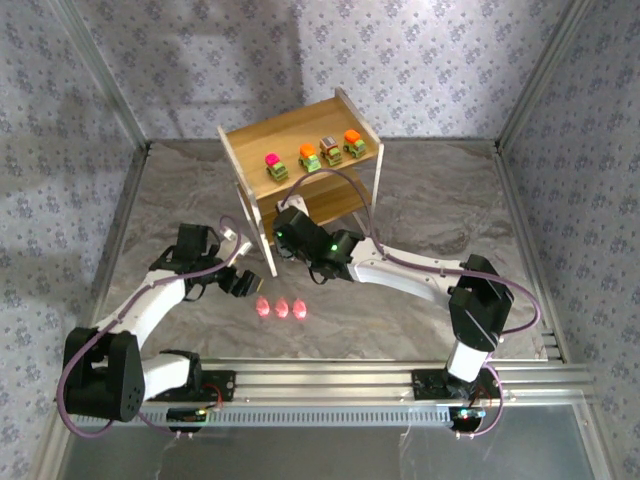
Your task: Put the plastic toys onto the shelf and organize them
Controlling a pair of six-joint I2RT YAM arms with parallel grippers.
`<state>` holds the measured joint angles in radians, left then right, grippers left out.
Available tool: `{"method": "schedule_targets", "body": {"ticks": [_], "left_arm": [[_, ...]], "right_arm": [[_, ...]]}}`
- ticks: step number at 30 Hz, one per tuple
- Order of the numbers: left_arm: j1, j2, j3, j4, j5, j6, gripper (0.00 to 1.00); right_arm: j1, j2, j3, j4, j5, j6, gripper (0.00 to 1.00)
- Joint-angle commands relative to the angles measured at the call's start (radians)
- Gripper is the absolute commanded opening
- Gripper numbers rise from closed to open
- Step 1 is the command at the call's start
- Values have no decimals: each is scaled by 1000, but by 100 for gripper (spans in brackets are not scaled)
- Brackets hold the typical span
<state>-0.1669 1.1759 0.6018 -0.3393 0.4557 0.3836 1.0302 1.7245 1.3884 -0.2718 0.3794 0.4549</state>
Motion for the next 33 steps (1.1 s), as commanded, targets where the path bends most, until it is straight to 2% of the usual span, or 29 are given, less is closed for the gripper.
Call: {"method": "schedule_targets", "body": {"ticks": [1,33], "left_arm": [[-6,-15,-5,-4,17,3,96],[-5,-21,-10,-5,15,5,95]], "right_arm": [[6,10,39,11,27,-19,36],[-7,87,138,-91,47,-30,40]]}}
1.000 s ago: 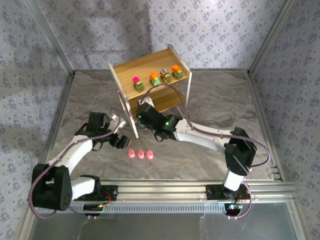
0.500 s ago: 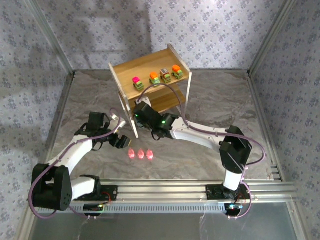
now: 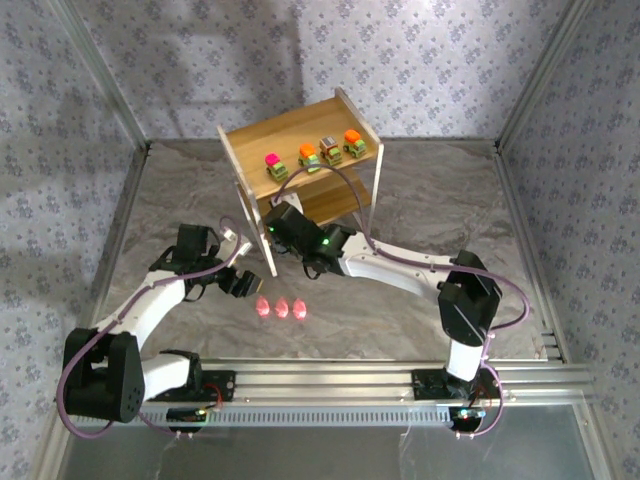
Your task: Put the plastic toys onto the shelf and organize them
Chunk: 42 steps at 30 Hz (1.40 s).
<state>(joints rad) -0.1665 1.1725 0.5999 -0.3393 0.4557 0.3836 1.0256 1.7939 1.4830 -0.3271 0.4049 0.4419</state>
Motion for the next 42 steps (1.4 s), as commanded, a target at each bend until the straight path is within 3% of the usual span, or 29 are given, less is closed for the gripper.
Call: {"method": "schedule_targets", "body": {"ticks": [1,15,26,42], "left_arm": [[-6,-16,-8,-4,14,4,95],[-5,-18,-12,-3,15,6,95],[-4,-16,-11,-1,15,5,95],[-4,-8,-3,3,21,0,96]], "right_arm": [[-4,19,45,-38,21,-17,41],[-10,30,57,-35,15,-16,43],[5,-7,39,-14,23,-26,55],[56,-179,-113,-15,103,0,57]]}}
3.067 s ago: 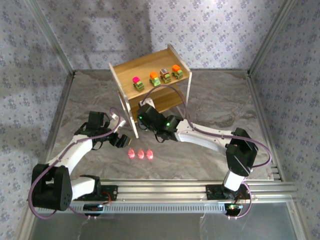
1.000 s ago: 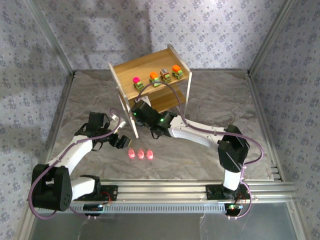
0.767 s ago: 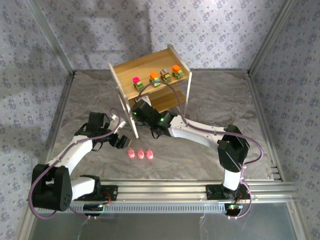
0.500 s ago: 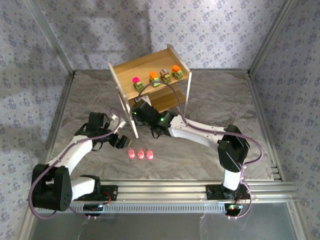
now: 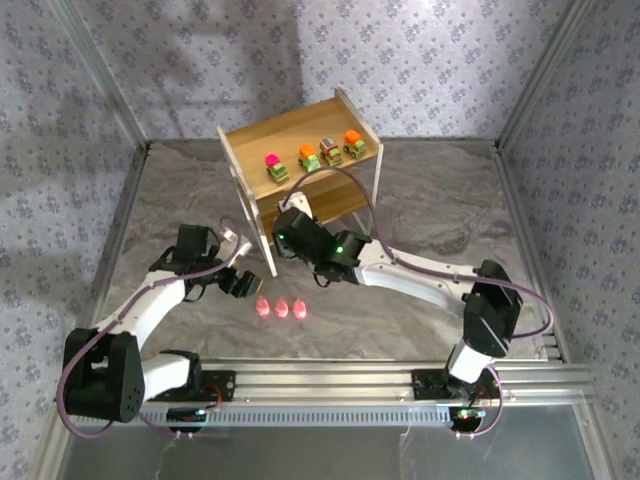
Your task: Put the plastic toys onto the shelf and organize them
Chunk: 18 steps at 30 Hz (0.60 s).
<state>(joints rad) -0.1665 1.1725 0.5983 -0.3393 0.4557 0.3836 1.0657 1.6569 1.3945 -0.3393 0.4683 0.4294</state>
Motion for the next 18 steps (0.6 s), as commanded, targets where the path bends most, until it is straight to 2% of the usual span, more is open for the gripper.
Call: {"method": "schedule_targets", "body": {"ticks": [1,4,9,14,18], "left_arm": [[-4,-8,-2,0,20,0,96],[-4,-10,-3,-1,19,0,96],[-5,-8,-3,6,11,-4,96],[-9,-13,-5,6,14,-5,96],[-10,-12,-7,15,12,-8,96]], "right_arm": [[24,-54,-34,-5,47,16,57],[60,-97,-85,-11,88,44,57],[152,-161,-230,-19,198,182,56],[273,-154,-315,-82,276,313,56],[370,-141,-400,-37,363,409,56]]}}
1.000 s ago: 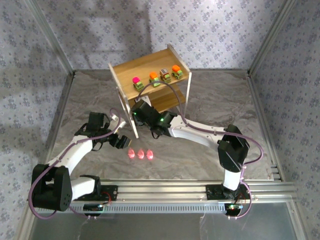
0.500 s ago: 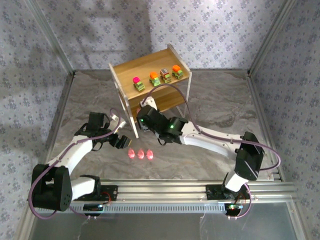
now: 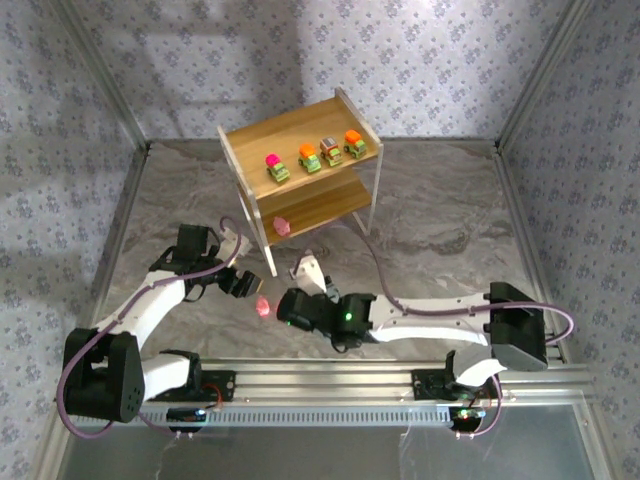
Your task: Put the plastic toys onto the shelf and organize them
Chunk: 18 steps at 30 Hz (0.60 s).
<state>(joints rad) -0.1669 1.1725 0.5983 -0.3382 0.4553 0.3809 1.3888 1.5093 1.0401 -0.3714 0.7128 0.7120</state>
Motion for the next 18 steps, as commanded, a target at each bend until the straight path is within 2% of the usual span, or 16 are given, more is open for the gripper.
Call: {"method": "schedule_targets", "body": {"ticks": [1,5,8,13,18], "left_arm": [[-10,-11,-9,16,13,-5,96],[-11,-27,-9,10,13,-10,96],[-13,-46,-15,5,9,-11,96],[-16,-52,-21,5,7,-9,96],[-17,-53,-23,8,8,-8,96]], "right_arm": [[70,18,-70,10,146,160,56],[137,95,-96,27,216,254,57],[161,152,-81,17,219,300,57],[171,190,-100,45,201,349,57],[146,217,-108,120,125,308,57]]}}
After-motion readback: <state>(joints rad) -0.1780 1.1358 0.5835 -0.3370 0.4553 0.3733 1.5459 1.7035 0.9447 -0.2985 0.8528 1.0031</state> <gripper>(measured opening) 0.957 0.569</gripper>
